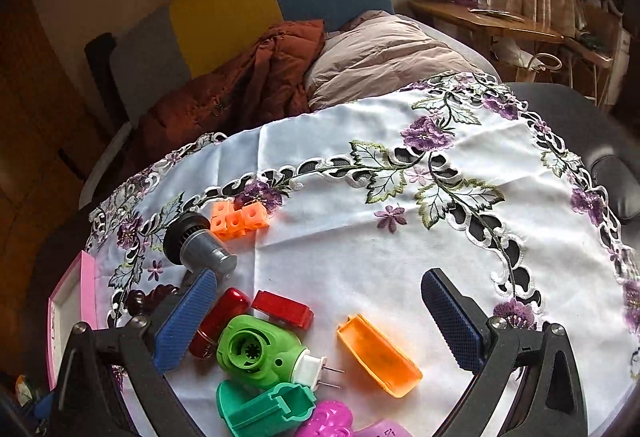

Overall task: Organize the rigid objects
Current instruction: 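Move both grippers toward the pile of toys beside the tray, then grasp the brown pumpkin-shaped lid with the left gripper and lift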

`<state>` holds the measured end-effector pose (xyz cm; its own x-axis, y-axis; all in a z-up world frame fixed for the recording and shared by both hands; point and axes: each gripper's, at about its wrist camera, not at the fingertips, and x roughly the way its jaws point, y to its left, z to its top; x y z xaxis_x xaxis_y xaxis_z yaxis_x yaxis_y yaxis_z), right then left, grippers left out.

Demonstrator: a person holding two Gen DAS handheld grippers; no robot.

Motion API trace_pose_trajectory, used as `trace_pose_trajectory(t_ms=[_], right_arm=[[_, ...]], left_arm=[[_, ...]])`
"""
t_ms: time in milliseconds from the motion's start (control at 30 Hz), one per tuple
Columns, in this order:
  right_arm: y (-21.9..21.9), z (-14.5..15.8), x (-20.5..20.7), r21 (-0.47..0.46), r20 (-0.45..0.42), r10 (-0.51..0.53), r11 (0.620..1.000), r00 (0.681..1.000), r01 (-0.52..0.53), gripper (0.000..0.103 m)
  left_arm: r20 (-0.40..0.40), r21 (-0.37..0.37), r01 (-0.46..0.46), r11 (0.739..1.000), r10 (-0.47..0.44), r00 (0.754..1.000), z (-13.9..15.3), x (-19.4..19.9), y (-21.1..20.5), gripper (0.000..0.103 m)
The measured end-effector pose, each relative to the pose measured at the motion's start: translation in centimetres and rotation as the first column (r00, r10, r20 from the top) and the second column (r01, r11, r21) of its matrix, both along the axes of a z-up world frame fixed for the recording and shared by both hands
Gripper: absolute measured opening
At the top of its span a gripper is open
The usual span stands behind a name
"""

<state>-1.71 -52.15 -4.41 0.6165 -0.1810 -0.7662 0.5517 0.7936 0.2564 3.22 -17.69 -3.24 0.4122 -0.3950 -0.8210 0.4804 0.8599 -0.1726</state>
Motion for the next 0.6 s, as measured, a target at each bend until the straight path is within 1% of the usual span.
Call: trace_pose_trajectory(t_ms=[100,267,533,600], right_arm=[[-0.2,0.1,-0.1,0.007,0.002,-0.009,1.0,1.0,0.009,0.103],[-0.3,0.3,-0.2,0.011,0.014,-0.016,1.0,1.0,0.016,0.103],[-0.7,0.5,-0.1,0.022,0.027,-0.02,1.0,0.999,0.019,0.103],[-0.8,0.5,-0.1,0.027,0.029,-0.022,0.999,0.999,0.022,0.103]], left_arm=[[-0.019,-0.01,0.04,0.999,-0.04,0.999,0.0,0.5,-1.7,0.055],[-0.014,-0.004,0.125,0.992,-0.125,0.992,-0.4,1.4,-5.7,0.055],[0.003,-0.006,0.184,0.983,-0.184,0.983,-1.6,4.0,-10.6,0.055],[-0.021,-0.013,0.187,0.982,-0.188,0.982,-2.0,4.8,-11.4,0.055]])
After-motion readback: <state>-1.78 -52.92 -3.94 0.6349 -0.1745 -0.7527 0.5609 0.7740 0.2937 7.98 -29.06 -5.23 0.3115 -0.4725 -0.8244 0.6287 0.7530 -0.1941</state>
